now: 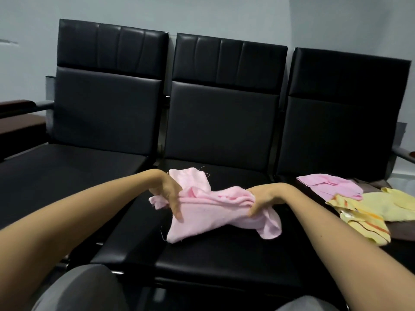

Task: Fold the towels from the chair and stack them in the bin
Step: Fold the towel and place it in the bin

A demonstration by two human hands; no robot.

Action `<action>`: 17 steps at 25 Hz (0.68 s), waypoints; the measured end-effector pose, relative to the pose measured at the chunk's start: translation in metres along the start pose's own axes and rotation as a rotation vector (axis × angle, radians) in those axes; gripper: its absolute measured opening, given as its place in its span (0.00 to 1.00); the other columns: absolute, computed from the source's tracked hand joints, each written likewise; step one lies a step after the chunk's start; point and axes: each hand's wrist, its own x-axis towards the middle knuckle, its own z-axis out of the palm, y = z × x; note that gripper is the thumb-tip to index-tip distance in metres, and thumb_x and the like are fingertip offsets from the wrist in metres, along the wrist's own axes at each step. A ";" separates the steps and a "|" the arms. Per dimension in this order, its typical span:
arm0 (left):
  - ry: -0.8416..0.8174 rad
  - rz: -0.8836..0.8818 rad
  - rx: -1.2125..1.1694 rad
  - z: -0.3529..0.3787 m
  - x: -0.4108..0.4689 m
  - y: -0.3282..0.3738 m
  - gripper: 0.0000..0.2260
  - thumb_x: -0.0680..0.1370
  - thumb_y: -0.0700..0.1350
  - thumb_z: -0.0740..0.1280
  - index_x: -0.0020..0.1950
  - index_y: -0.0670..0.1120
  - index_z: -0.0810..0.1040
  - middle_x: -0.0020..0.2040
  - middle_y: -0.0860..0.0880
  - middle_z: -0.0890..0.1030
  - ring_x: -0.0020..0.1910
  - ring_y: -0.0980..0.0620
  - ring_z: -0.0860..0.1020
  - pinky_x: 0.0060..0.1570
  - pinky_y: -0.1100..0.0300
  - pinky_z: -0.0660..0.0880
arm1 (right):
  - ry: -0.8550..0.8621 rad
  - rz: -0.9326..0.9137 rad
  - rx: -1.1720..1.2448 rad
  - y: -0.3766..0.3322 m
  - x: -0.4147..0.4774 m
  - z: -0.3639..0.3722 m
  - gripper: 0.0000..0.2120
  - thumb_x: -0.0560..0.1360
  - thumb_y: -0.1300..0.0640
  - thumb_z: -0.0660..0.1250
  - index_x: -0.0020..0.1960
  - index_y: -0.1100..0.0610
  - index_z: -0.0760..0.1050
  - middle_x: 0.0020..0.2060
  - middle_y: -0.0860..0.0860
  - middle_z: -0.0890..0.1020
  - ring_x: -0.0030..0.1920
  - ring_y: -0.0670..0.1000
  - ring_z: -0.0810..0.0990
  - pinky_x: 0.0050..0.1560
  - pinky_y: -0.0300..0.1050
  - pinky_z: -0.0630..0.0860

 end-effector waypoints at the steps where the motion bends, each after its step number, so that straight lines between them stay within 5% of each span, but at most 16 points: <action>1: 0.076 -0.065 0.100 -0.003 0.008 0.002 0.29 0.64 0.57 0.77 0.53 0.35 0.78 0.46 0.39 0.83 0.43 0.46 0.80 0.48 0.58 0.79 | 0.031 0.023 -0.131 0.000 0.013 -0.002 0.10 0.72 0.59 0.69 0.53 0.57 0.77 0.49 0.55 0.81 0.48 0.55 0.80 0.46 0.47 0.77; 4: 0.298 -0.106 0.035 -0.016 0.027 0.012 0.09 0.74 0.48 0.68 0.41 0.42 0.77 0.36 0.44 0.82 0.40 0.46 0.80 0.42 0.59 0.77 | 0.287 0.094 -0.281 0.001 0.048 -0.014 0.05 0.74 0.62 0.60 0.42 0.56 0.74 0.44 0.55 0.79 0.41 0.55 0.77 0.38 0.44 0.71; 7: 0.452 0.010 -0.468 -0.061 0.036 0.015 0.05 0.76 0.36 0.61 0.42 0.37 0.76 0.30 0.44 0.80 0.31 0.47 0.79 0.29 0.61 0.76 | 0.597 0.143 -0.209 -0.002 0.069 -0.058 0.12 0.75 0.62 0.57 0.56 0.61 0.75 0.57 0.60 0.79 0.56 0.61 0.78 0.49 0.48 0.73; 11: 0.977 0.362 -1.048 -0.172 0.003 0.040 0.05 0.74 0.32 0.61 0.43 0.33 0.77 0.22 0.43 0.75 0.21 0.49 0.74 0.27 0.56 0.76 | 1.048 -0.029 0.077 -0.023 0.054 -0.165 0.14 0.72 0.69 0.56 0.56 0.63 0.71 0.57 0.65 0.77 0.57 0.64 0.76 0.50 0.50 0.72; 14: 1.313 0.573 -1.061 -0.228 -0.056 0.068 0.08 0.71 0.29 0.58 0.39 0.35 0.76 0.19 0.46 0.72 0.18 0.52 0.70 0.20 0.66 0.67 | 1.263 -0.131 0.086 -0.046 0.014 -0.217 0.16 0.68 0.74 0.53 0.51 0.61 0.69 0.54 0.64 0.75 0.54 0.62 0.75 0.45 0.50 0.70; 17: 1.537 0.706 -0.931 -0.228 -0.096 0.081 0.07 0.71 0.30 0.58 0.39 0.41 0.71 0.32 0.47 0.72 0.29 0.54 0.70 0.24 0.65 0.66 | 1.418 -0.096 -0.066 -0.059 -0.020 -0.230 0.16 0.68 0.75 0.51 0.52 0.63 0.68 0.52 0.63 0.74 0.53 0.62 0.73 0.44 0.52 0.68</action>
